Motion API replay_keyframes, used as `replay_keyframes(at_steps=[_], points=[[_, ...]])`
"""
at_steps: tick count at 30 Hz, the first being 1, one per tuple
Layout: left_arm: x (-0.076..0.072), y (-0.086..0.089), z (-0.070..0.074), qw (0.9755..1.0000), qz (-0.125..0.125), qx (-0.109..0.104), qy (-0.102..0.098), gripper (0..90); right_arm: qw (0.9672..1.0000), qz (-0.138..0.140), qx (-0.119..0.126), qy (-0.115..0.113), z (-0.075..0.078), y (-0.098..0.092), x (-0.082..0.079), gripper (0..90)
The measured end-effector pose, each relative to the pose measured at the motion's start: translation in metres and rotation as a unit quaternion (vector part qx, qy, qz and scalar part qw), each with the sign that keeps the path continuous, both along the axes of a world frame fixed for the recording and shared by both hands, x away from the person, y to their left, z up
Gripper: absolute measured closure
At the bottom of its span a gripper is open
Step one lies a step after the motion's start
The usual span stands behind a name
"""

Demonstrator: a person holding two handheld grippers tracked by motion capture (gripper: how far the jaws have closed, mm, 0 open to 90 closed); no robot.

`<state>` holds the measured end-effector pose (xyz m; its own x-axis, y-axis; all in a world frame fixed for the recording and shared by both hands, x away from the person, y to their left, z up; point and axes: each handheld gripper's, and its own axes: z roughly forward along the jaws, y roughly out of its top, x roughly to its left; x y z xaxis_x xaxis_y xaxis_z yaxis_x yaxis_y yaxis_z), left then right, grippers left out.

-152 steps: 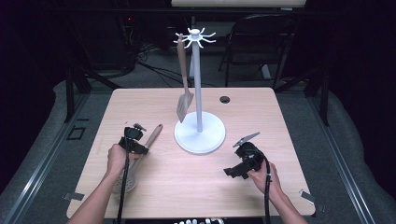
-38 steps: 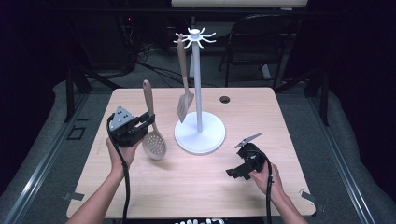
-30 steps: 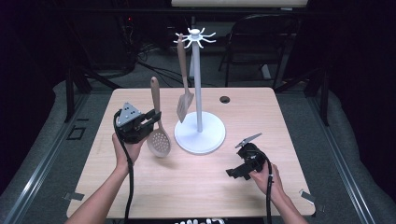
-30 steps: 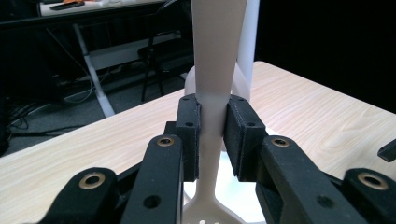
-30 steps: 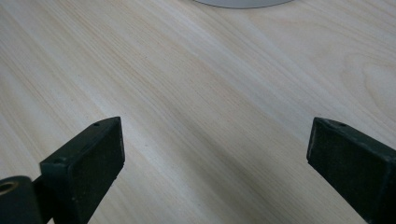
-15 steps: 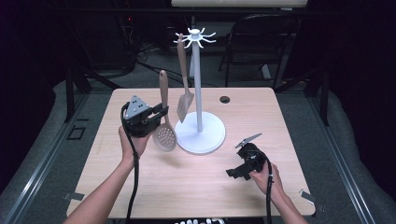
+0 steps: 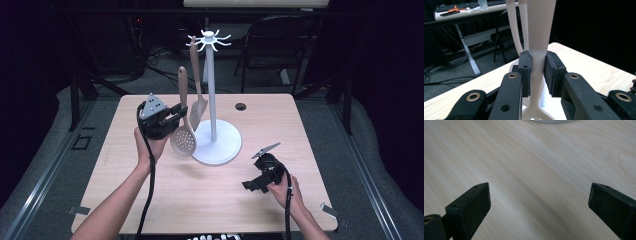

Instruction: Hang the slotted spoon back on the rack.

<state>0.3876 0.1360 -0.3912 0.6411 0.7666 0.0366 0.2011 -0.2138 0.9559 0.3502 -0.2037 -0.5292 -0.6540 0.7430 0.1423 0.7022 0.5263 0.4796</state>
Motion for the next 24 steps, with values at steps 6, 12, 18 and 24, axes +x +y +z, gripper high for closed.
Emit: replay_keyframes(at_steps=[6,12,18,24], points=[[0.003,-0.005,0.007,1.0000,-0.004,-0.004,-0.002,76.3,1.0000,0.000,0.002,0.000,0.000,0.000,0.000,3.8],[0.006,-0.010,0.013,1.0000,-0.005,-0.006,-0.004,76.3,1.0000,0.000,0.003,0.001,0.000,0.000,0.000,3.8],[0.009,-0.015,0.020,1.0000,-0.006,-0.005,-0.005,76.3,1.0000,0.000,0.003,0.000,0.000,0.000,0.000,3.8],[0.013,-0.020,0.025,1.0000,-0.005,-0.005,-0.006,76.3,1.0000,0.000,-0.002,0.000,0.001,-0.001,0.000,3.8]])
